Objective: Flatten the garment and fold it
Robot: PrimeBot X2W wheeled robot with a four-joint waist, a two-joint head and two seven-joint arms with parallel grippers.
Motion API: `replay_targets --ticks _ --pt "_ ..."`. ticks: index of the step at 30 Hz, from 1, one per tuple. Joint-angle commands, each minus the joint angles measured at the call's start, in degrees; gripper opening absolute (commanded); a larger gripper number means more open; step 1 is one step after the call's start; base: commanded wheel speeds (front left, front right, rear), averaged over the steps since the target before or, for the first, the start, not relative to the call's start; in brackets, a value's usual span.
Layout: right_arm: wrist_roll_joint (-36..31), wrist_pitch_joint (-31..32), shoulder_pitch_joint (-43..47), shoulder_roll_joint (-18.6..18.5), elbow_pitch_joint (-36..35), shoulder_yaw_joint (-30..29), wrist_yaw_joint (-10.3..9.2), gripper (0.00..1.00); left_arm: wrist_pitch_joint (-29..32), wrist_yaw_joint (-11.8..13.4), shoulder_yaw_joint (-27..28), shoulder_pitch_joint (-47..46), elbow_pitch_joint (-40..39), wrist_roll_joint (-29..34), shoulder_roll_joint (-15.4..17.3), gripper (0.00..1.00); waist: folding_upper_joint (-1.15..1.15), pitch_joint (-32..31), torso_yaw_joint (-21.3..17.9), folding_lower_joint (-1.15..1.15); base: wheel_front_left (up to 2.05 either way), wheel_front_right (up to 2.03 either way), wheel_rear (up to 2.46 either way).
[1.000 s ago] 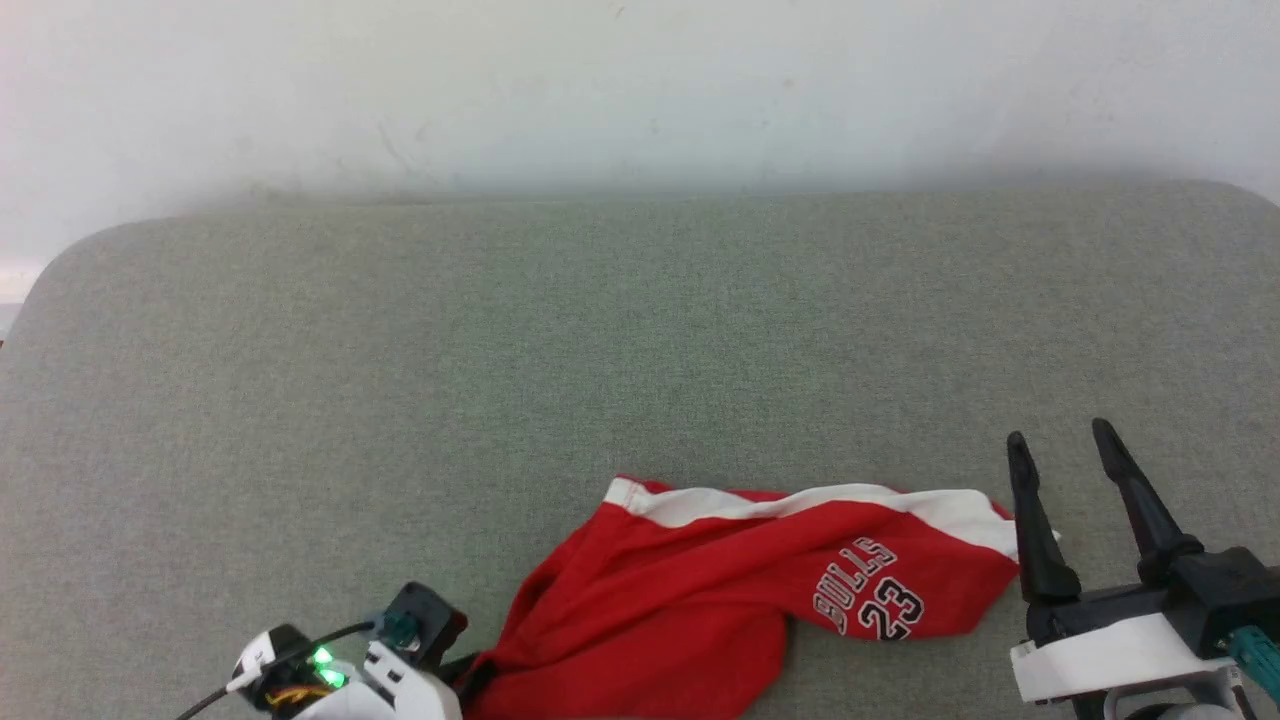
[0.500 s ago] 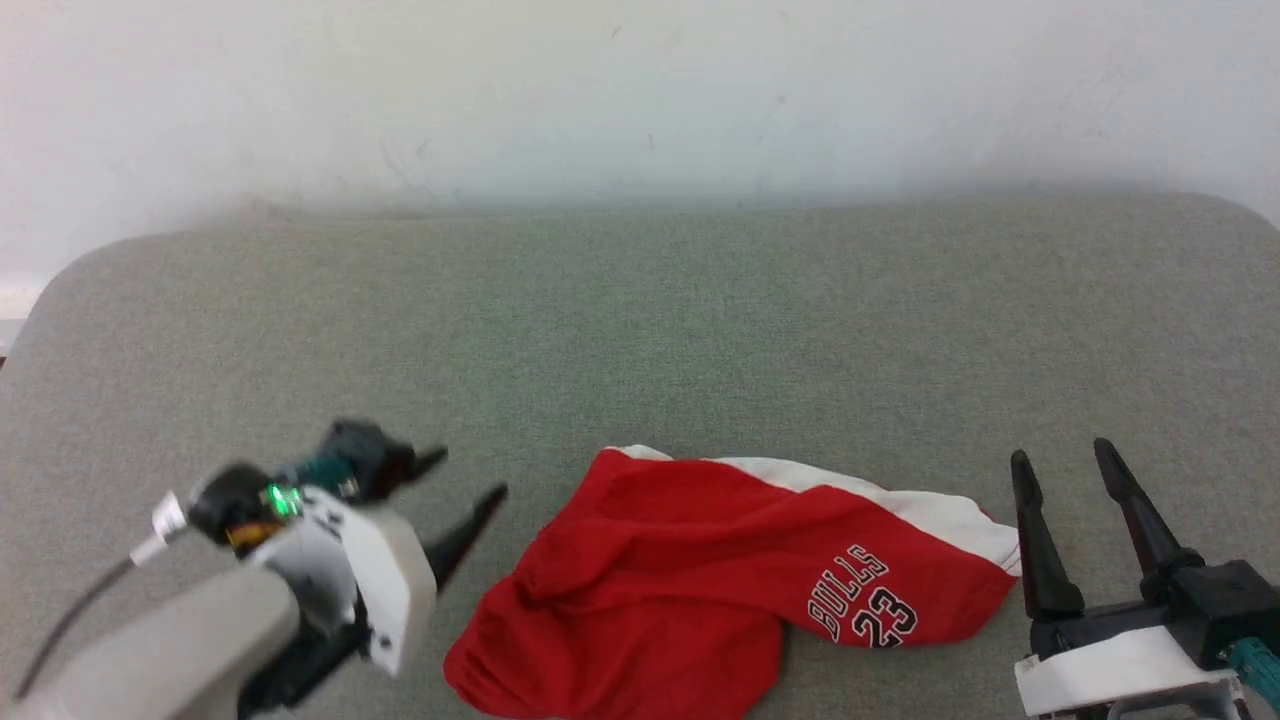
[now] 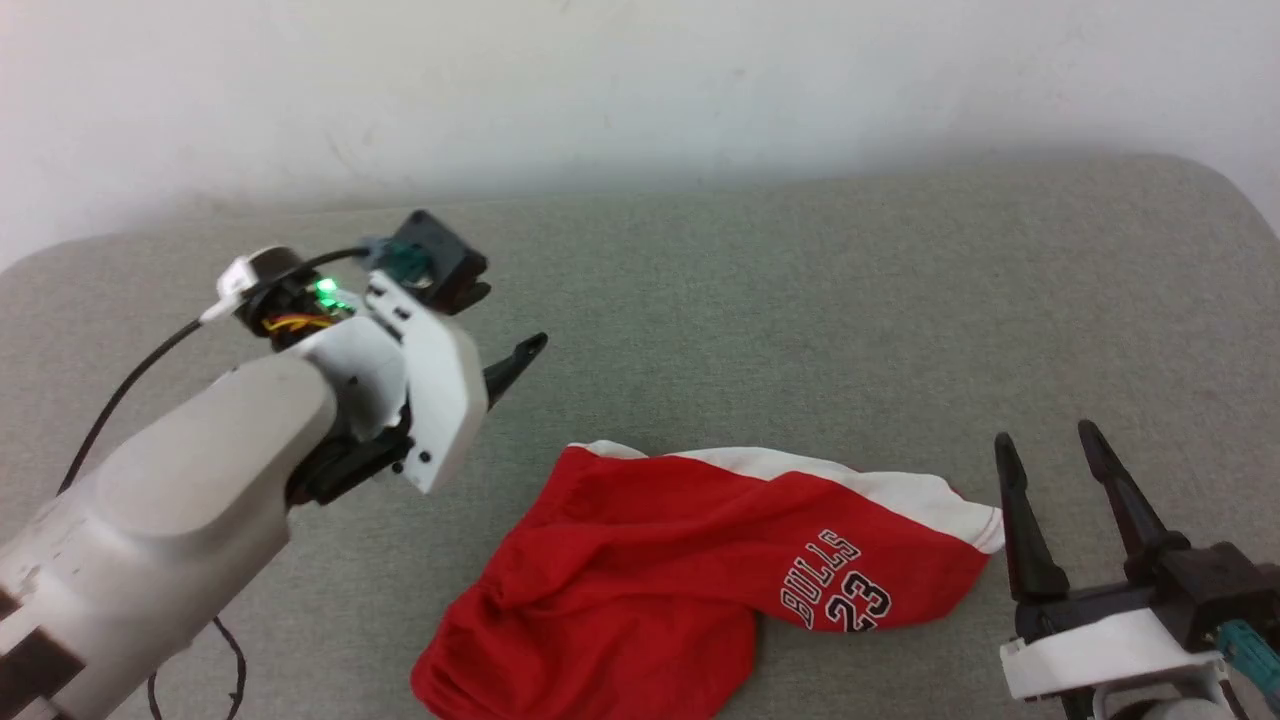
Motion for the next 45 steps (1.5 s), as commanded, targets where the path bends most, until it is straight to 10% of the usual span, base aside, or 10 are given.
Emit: replay_targets --ticks 1,11,27,28,29,30,38,45 --pt "0.37 -0.26 -1.32 0.18 0.17 0.36 -0.05 1.0 2.11 -1.19 -1.29 -1.98 2.54 -0.21 -1.7 1.0 0.01 1.61 -1.78 0.0 0.0 0.0 0.0" --pt "0.34 -0.26 -4.64 0.39 0.33 0.67 -0.05 1.0 15.1 -3.66 -8.38 -5.88 12.88 -3.74 -8.02 1.0 0.01 5.61 -6.93 0.0 0.0 0.0 0.0" --pt "0.31 -0.26 -7.16 0.74 0.46 0.76 -0.05 1.0 28.71 -3.71 -9.8 2.39 11.39 1.99 -5.35 1.0 0.01 8.8 -9.27 0.0 0.0 0.0 0.0" --pt "0.17 -0.26 -7.29 0.72 0.49 0.81 -0.05 1.0 28.42 -3.71 -9.8 2.63 11.49 1.72 -5.26 0.92 0.01 8.71 -9.11 0.0 0.0 0.0 0.0" --pt "-0.02 -0.26 -7.44 0.54 0.53 0.89 -0.05 1.0 27.37 -3.71 -9.8 2.65 11.67 1.05 -5.27 0.25 0.01 8.54 -8.9 0.0 0.0 0.0 0.0" --pt "-0.23 -0.26 -7.63 0.16 0.58 0.9 -0.05 1.0 25.79 -3.71 -9.8 2.5 11.97 0.32 -5.4 0.0 0.01 8.3 -8.63 0.0 0.0 0.0 0.0" --pt "-0.83 -0.26 -10.07 -6.41 1.49 2.38 -0.05 1.0 15.25 -3.71 -9.81 1.34 12.85 -0.51 -5.09 0.0 0.01 5.12 -6.8 0.0 0.0 0.0 0.0" --pt "7.23 10.22 -16.57 -23.19 5.58 19.1 -0.05 1.0 8.36 -3.71 -9.81 1.71 15.71 -2.55 -5.11 0.0 0.01 3.21 -5.3 0.0 0.0 0.0 0.0"
